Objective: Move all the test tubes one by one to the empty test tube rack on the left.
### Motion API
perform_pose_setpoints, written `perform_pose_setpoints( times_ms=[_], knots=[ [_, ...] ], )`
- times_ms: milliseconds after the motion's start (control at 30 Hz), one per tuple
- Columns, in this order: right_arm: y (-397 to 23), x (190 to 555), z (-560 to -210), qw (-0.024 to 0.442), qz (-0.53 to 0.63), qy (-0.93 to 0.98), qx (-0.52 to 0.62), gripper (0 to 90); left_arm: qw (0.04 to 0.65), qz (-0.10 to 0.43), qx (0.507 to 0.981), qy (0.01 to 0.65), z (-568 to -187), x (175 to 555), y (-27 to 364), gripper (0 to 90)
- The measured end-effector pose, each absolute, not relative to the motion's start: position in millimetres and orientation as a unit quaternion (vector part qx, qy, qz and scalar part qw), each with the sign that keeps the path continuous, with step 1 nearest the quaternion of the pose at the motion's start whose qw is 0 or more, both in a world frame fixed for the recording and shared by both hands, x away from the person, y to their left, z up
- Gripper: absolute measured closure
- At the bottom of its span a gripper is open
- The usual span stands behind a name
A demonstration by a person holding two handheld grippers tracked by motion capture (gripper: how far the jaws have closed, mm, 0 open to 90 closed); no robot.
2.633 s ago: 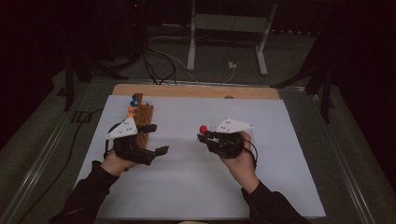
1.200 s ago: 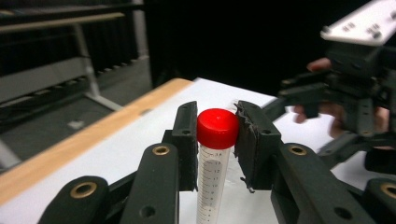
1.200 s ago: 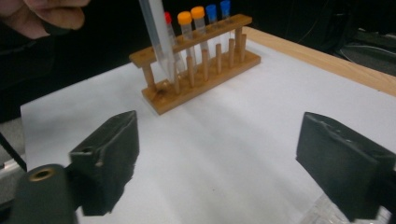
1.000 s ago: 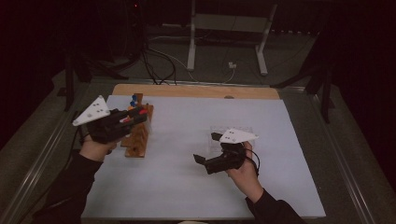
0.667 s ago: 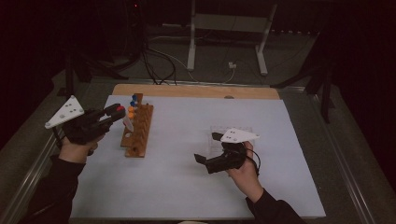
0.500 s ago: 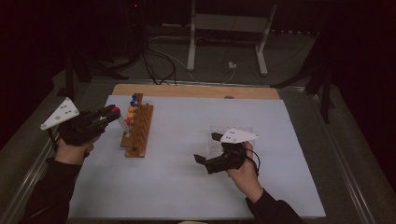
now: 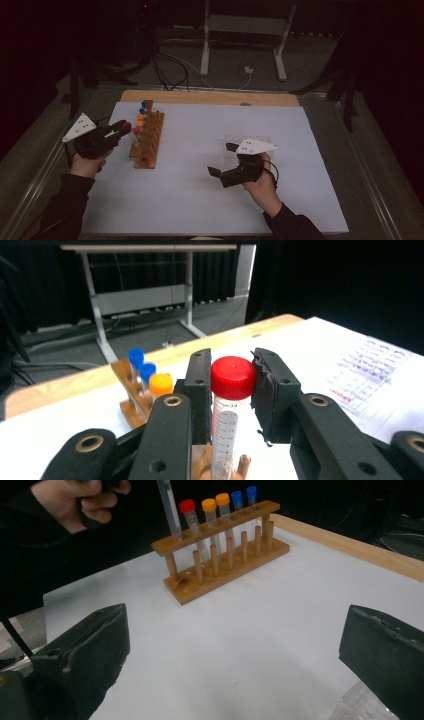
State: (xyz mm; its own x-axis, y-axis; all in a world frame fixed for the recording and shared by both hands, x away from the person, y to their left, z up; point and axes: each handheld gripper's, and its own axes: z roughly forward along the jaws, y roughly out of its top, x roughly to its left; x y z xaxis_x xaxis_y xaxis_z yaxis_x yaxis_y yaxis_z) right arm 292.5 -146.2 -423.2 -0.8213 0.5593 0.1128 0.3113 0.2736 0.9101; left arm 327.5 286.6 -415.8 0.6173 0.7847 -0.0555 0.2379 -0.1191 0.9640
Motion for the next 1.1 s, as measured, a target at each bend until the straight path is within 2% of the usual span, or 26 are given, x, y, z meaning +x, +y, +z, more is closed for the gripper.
perform_pose_setpoints(
  times_ms=[400,733,900,1000,1100],
  knots=[
    [-147,293,-424,0.11,0.537,0.789,0.278,0.0,0.52,0.223,0.731,0.381,-445,336,282,71.7],
    [-150,293,-424,0.108,0.539,0.787,0.281,0.0,0.512,0.207,0.743,0.378,-452,336,282,69.6],
    [-151,293,-423,0.109,0.54,0.786,0.281,0.0,0.519,0.191,0.75,0.363,-446,327,276,34.8],
    [-152,293,-423,0.11,0.539,0.786,0.283,0.0,0.525,0.183,0.755,0.347,-440,318,269,20.5],
    [-152,293,-424,0.11,0.539,0.786,0.283,0.0,0.531,0.18,0.757,0.336,-436,308,261,13.5]
  ],
)
